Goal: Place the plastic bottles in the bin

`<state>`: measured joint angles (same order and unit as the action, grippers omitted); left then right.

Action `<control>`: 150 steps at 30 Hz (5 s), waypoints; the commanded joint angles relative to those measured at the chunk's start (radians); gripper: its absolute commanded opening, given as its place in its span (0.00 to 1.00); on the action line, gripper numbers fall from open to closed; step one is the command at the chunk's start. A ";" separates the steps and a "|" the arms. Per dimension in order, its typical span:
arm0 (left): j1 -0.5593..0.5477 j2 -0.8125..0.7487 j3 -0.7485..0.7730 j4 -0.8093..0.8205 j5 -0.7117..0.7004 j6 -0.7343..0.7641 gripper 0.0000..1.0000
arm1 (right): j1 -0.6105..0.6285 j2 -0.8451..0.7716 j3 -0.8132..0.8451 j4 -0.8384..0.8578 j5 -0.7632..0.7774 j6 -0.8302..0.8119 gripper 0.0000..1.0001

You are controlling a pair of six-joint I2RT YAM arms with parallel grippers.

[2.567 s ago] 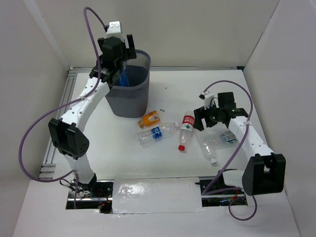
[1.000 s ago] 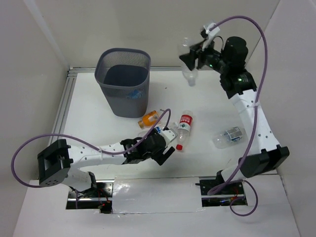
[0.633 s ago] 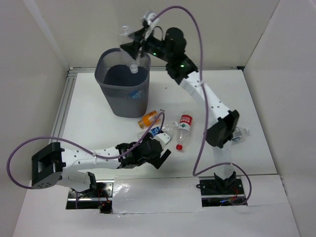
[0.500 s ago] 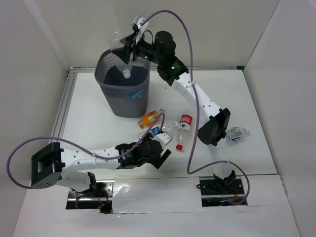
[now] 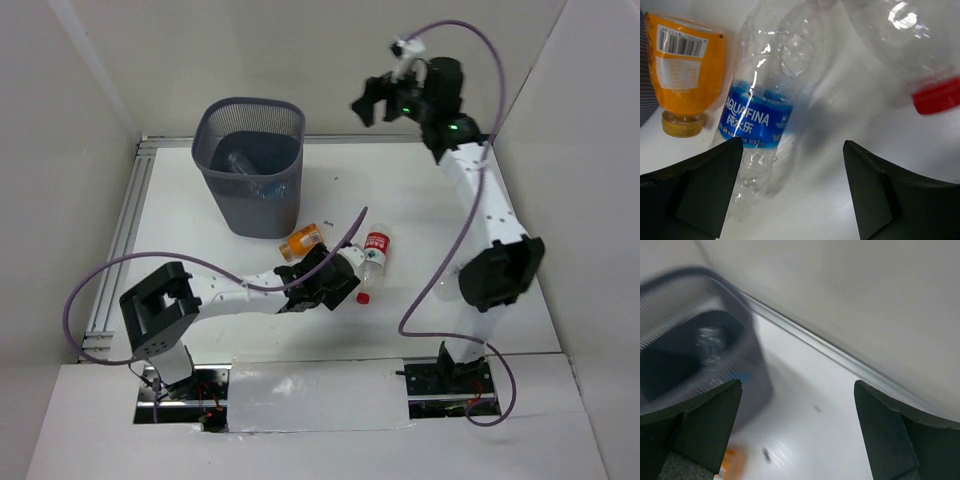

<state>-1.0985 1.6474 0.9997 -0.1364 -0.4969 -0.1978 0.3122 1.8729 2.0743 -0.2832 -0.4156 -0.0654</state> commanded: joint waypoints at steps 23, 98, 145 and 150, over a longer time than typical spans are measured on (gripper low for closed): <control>-0.011 0.002 0.175 -0.112 0.042 0.141 0.89 | -0.335 -0.531 -0.862 -0.168 -0.216 -0.096 0.97; 0.490 -0.154 0.703 -0.049 0.150 0.294 1.00 | -0.154 -0.353 -1.100 -0.077 -0.022 0.255 0.94; 0.100 -0.762 -0.414 -0.051 0.090 -0.655 0.98 | 0.286 0.245 0.285 0.299 -0.088 0.137 0.69; 0.140 -0.848 -0.453 -0.060 0.064 -0.773 1.00 | 0.275 0.287 0.360 0.256 -0.065 0.086 0.97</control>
<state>-0.9848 0.8433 0.5659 -0.2089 -0.3958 -0.8570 0.6075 2.1849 2.3383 -0.0246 -0.5167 0.0605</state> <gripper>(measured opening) 0.999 0.946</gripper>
